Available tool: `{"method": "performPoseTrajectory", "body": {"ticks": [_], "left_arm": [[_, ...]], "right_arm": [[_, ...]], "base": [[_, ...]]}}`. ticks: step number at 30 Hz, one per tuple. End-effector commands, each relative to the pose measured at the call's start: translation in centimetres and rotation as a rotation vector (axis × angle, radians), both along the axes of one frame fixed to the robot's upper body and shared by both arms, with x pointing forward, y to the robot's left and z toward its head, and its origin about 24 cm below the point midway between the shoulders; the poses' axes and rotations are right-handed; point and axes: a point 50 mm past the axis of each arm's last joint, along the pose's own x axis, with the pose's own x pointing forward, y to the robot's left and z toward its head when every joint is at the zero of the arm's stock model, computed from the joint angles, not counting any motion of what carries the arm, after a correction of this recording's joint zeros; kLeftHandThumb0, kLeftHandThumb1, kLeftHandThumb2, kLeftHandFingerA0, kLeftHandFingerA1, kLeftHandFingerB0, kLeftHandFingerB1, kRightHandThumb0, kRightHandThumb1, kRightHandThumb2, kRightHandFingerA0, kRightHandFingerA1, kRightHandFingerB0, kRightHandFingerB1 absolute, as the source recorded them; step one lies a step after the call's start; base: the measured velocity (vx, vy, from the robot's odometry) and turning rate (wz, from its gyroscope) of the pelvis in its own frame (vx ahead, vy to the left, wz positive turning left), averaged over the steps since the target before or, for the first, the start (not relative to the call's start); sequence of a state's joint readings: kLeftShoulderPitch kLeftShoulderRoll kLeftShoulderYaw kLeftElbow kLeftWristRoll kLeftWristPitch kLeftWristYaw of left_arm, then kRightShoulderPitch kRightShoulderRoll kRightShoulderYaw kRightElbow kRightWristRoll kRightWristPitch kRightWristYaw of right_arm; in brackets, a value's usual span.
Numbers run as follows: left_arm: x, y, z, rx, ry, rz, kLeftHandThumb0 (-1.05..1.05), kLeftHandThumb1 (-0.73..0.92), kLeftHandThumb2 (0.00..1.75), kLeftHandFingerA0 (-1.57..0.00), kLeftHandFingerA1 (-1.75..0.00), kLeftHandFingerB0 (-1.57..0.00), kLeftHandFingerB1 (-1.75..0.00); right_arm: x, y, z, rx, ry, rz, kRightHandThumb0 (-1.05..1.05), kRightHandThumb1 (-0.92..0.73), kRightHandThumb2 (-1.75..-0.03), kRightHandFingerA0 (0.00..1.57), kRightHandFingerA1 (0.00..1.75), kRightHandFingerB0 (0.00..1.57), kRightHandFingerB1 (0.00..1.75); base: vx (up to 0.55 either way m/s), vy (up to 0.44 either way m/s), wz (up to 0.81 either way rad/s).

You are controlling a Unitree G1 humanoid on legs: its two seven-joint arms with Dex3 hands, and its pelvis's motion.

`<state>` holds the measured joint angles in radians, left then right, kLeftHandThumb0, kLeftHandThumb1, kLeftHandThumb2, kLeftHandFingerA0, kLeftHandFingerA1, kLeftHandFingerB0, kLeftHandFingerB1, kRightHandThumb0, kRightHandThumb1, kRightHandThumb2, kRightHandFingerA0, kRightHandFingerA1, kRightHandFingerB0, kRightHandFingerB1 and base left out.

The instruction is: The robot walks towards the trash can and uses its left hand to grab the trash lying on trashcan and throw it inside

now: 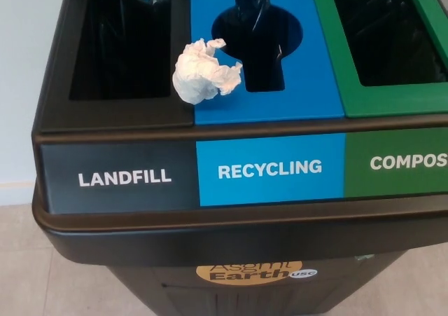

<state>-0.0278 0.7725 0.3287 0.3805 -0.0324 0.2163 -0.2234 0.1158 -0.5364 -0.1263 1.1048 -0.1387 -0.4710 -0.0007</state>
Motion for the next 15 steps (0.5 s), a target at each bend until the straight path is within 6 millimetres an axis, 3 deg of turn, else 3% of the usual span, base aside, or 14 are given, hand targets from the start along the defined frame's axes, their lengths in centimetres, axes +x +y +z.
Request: {"method": "performPoseTrajectory", "body": {"ticks": [1, 4, 5, 6, 7, 10, 13, 15], "left_arm": [[2.7, -1.2, 4.2, 0.143, -0.014, -0.039, -1.04, 0.16, 0.64, -0.61, -1.07, -0.54, -0.97], [3.7, -2.0, 5.6, 0.209, -0.025, -0.076, -1.05, 0.25, 0.72, -0.58, -1.05, -0.52, -0.92], [4.4, -3.1, 7.4, 0.238, -0.049, -0.098, -0.91, 0.24, 0.73, -0.52, -1.03, -0.45, -0.76], [4.7, -3.7, 8.2, 0.251, -0.058, -0.106, -0.91, 0.24, 0.73, -0.52, -1.03, -0.45, -0.76], [4.8, -4.2, 8.8, 0.284, -0.085, -0.132, -0.81, 0.36, 0.53, -0.53, -0.90, -0.46, -0.67], [5.0, -5.8, 10.8, 0.337, -0.111, -0.174, -0.73, 0.42, 0.54, -0.46, -0.78, -0.41, -0.56], [5.3, -9.4, 14.1, 0.369, -0.197, -0.282, -0.63, 0.50, 0.55, -0.39, -0.63, -0.32, -0.45], [5.6, -10.7, 14.9, 0.328, -0.229, -0.318, -0.63, 0.50, 0.57, -0.33, -0.55, -0.26, -0.40]], "right_arm": [[0.2, -0.7, 0.9, 0.010, -0.022, 0.001, -0.63, -0.60, -0.58, 0.14, 0.47, 0.23, 0.33], [0.1, -0.5, 0.6, 0.008, -0.009, 0.006, -0.67, -0.59, -0.57, 0.14, 0.48, 0.23, 0.33], [-0.1, -0.4, 0.4, 0.009, -0.004, 0.008, -0.66, -0.59, -0.57, 0.16, 0.49, 0.24, 0.35], [-0.1, -0.3, 0.3, 0.009, -0.002, 0.009, -0.66, -0.59, -0.57, 0.16, 0.49, 0.24, 0.35], [-0.2, -0.3, 0.3, 0.009, 0.001, 0.015, -0.67, -0.59, -0.57, 0.15, 0.49, 0.24, 0.35], [-0.3, -0.2, 0.2, 0.013, 0.003, 0.022, -0.68, -0.59, -0.57, 0.16, 0.49, 0.24, 0.35], [-0.1, -0.2, 0.2, 0.024, 0.006, 0.012, -0.62, -0.60, -0.58, 0.16, 0.46, 0.25, 0.34], [-0.1, 0.0, 0.2, 0.030, 0.001, 0.020, -0.64, -0.60, -0.58, 0.15, 0.47, 0.25, 0.33]], "base": [[0.00, 0.000, 0.00], [0.00, 0.000, 0.00], [0.00, 0.000, 0.00], [0.00, 0.000, 0.00], [0.00, 0.000, 0.00], [0.00, 0.000, 0.00], [0.00, 0.000, 0.00], [0.00, 0.000, 0.00]]}}
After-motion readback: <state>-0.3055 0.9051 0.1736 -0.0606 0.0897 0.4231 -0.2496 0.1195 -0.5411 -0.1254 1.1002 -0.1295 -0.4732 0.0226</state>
